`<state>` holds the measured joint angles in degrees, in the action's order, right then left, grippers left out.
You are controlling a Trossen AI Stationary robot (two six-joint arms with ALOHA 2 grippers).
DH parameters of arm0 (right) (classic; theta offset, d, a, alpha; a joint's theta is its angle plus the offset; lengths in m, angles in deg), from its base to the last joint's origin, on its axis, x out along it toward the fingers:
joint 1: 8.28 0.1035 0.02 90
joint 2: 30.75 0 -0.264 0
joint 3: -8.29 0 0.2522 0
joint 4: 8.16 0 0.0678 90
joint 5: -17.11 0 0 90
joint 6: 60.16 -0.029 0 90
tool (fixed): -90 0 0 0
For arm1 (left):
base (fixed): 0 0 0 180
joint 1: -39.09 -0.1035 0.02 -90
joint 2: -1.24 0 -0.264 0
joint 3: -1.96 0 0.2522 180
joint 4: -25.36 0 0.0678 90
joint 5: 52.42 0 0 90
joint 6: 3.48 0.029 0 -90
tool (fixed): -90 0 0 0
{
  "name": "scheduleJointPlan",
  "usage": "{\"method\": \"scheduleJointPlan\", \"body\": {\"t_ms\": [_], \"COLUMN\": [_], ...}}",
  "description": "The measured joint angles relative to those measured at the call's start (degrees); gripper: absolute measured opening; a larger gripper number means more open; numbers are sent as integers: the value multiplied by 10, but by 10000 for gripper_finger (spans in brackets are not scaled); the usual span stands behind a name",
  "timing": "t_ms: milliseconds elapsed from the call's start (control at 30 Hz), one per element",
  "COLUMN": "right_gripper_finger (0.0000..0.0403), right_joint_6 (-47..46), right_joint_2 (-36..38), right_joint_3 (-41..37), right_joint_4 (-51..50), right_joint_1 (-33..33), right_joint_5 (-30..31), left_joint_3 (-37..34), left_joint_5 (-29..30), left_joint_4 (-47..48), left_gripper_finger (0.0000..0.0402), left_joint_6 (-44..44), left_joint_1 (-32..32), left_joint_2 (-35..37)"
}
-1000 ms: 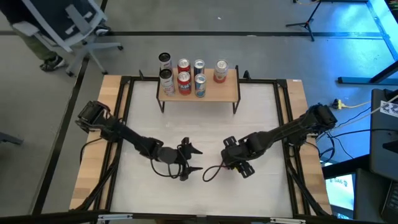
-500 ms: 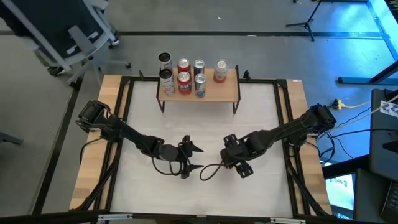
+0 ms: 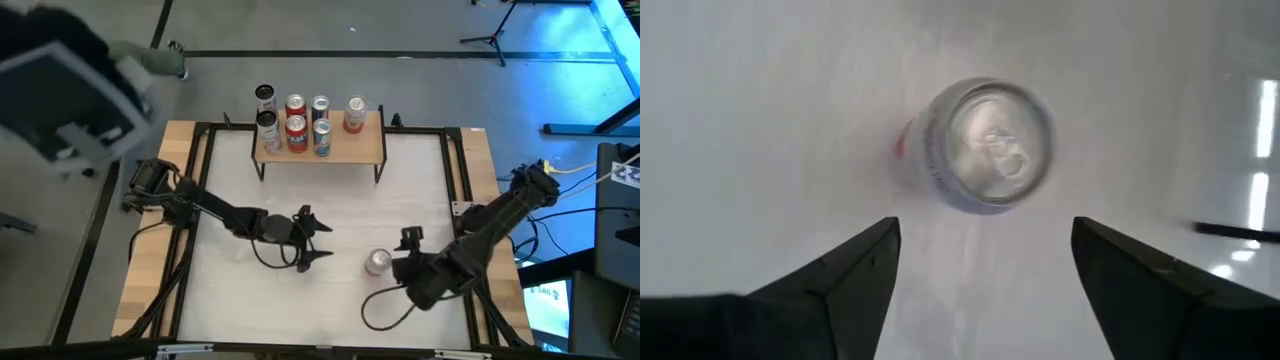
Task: Place canned beverage on shelf
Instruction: Put the pink soda can on the shelf
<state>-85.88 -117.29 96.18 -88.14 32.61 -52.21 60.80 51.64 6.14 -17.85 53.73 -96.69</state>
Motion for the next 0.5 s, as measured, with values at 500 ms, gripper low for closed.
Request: {"method": "scheduleJointPlan", "body": {"t_ms": [500], "right_gripper_finger": [289], "right_joint_6": [-134], "right_joint_2": [13], "right_joint_3": [-195], "right_joint_4": [319], "right_joint_1": [126], "right_joint_5": [36], "left_joint_3": [144], "left_joint_5": [11], "left_joint_4": [-61], "left_gripper_finger": [321], "left_joint_6": [27], "left_joint_1": [-35], "left_joint_2": [-170]}}
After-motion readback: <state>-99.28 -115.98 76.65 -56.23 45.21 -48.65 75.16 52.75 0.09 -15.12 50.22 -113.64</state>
